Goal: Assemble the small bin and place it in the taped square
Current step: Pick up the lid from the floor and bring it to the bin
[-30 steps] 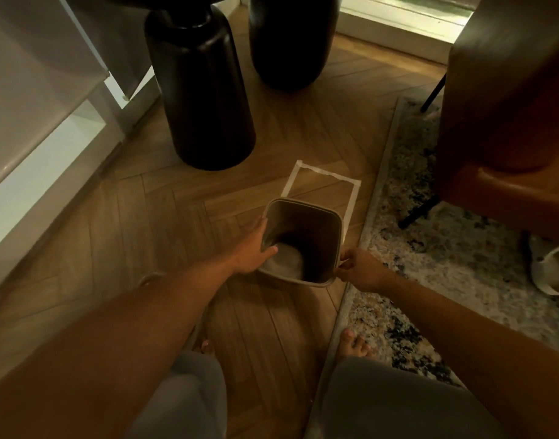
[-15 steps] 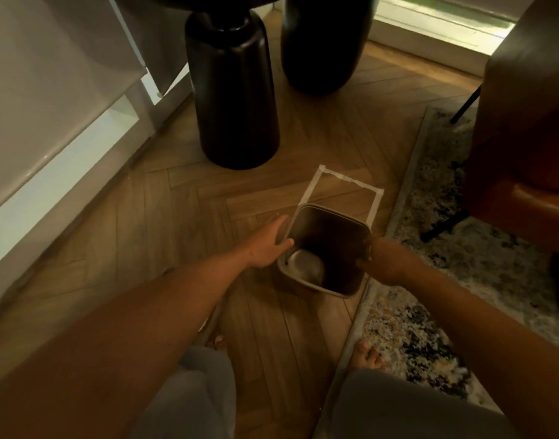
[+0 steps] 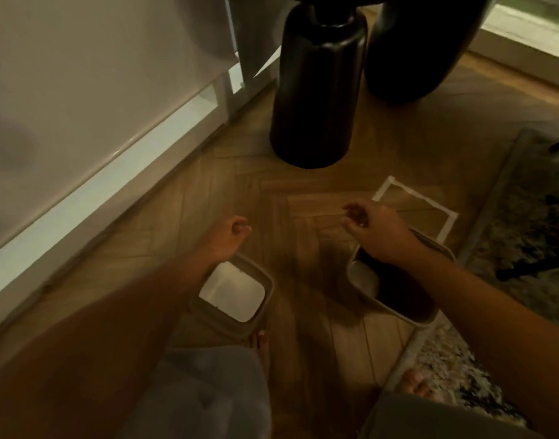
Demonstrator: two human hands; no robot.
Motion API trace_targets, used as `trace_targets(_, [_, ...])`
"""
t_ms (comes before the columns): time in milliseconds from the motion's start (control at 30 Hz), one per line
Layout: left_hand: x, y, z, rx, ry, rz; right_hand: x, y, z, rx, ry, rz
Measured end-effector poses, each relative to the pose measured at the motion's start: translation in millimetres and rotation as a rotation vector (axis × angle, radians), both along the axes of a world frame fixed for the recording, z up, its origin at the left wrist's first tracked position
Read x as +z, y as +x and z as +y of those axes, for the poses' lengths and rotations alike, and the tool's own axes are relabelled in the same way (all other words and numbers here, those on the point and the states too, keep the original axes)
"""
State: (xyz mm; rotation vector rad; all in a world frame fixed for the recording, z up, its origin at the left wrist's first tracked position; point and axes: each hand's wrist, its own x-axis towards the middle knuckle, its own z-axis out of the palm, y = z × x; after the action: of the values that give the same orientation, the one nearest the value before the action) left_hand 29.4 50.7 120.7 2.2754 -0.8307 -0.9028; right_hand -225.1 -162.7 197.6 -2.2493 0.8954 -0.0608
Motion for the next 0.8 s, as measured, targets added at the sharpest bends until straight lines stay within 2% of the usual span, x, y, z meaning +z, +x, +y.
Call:
trace_targets(300, [-36.4,50.6,90.2,0.134,0.093,0.038,-57.2,99.1,40.1,0.024,0.113,0.004])
trace_targets(467, [-84.3,58.5,125.8,0.212,0.189,0.092,-112.1,142.6,66.3,0.061,0.153,0.006])
trace_targets(567, [-113.6,55.1,137.4,0.246,0.243,0.187,-147.9,158.8,84.3,0.079,0.177,0.063])
trace_targets(667, [-149.4,36.0,143.5,0.139,0.26,0.096,-190.4,167.1,101.4,0.096,0.231,0.148])
trace_targets(800, [-160.7,47.9,149.5,0.07,0.255,0.12,-217.7,158.8,119.8,0.097,0.291,0.244])
